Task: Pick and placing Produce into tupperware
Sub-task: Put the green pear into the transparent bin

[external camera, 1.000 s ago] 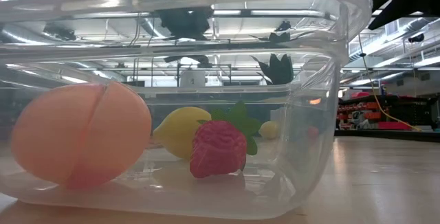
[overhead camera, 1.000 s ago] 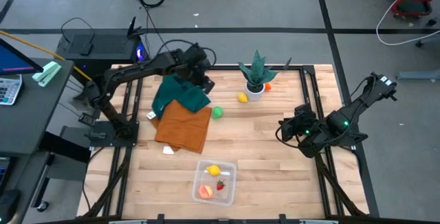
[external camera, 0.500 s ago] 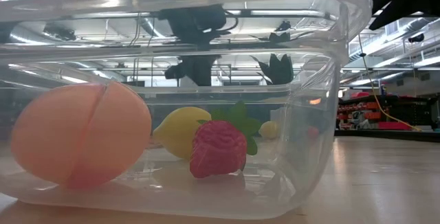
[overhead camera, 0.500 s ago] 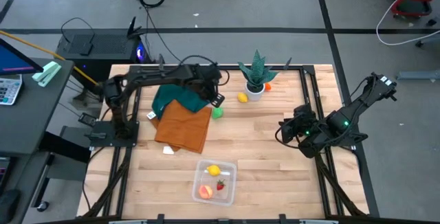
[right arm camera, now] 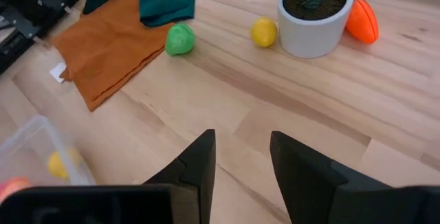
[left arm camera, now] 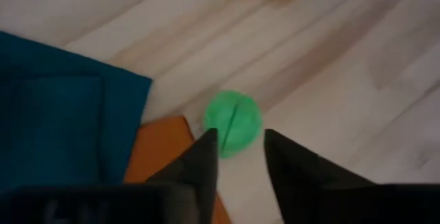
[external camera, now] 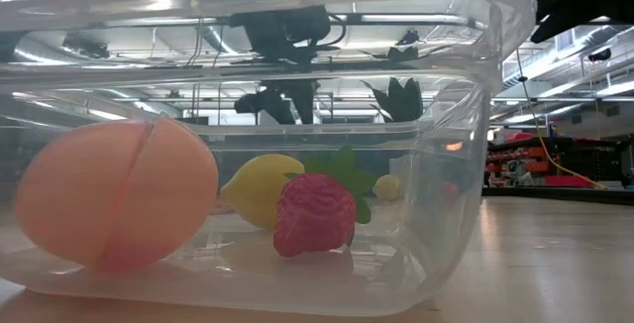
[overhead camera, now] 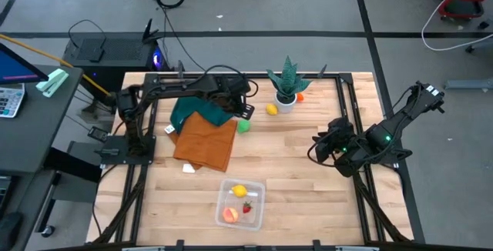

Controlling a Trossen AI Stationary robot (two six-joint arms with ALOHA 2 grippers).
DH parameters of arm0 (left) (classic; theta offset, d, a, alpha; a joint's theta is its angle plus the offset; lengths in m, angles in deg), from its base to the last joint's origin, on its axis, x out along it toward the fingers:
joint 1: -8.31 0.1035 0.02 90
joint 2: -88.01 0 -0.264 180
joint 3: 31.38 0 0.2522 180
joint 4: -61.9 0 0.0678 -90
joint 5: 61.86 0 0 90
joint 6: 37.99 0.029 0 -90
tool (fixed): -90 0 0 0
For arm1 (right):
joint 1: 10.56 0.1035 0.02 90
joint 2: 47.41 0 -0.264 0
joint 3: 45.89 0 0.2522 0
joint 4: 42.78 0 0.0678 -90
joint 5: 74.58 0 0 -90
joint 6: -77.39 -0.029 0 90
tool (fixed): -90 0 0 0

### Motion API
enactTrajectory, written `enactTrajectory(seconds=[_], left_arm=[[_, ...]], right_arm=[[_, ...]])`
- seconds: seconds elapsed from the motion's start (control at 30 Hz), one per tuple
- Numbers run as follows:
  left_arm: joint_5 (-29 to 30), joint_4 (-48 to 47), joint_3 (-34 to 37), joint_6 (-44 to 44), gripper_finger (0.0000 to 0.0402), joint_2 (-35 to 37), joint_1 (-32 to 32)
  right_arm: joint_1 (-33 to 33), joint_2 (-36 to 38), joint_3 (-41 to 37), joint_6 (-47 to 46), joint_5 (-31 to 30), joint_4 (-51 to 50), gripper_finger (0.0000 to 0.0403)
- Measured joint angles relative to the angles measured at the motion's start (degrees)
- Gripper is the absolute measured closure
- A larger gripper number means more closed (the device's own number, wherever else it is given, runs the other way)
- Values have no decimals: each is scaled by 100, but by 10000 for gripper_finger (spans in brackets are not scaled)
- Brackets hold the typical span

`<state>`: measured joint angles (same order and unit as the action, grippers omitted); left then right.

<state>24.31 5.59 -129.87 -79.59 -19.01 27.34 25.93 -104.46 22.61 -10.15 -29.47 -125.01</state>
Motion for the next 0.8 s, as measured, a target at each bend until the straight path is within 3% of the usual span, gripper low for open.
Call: enactTrajectory(seconds=[0.3, 0.8], left_arm=[[-52, 216, 0, -280, 164, 0, -92], [-129, 272, 7, 147, 104, -729, -265]], right_arm=[[0, 0, 0, 321, 45, 0, 295], [2, 0, 0, 310, 235, 117, 295]])
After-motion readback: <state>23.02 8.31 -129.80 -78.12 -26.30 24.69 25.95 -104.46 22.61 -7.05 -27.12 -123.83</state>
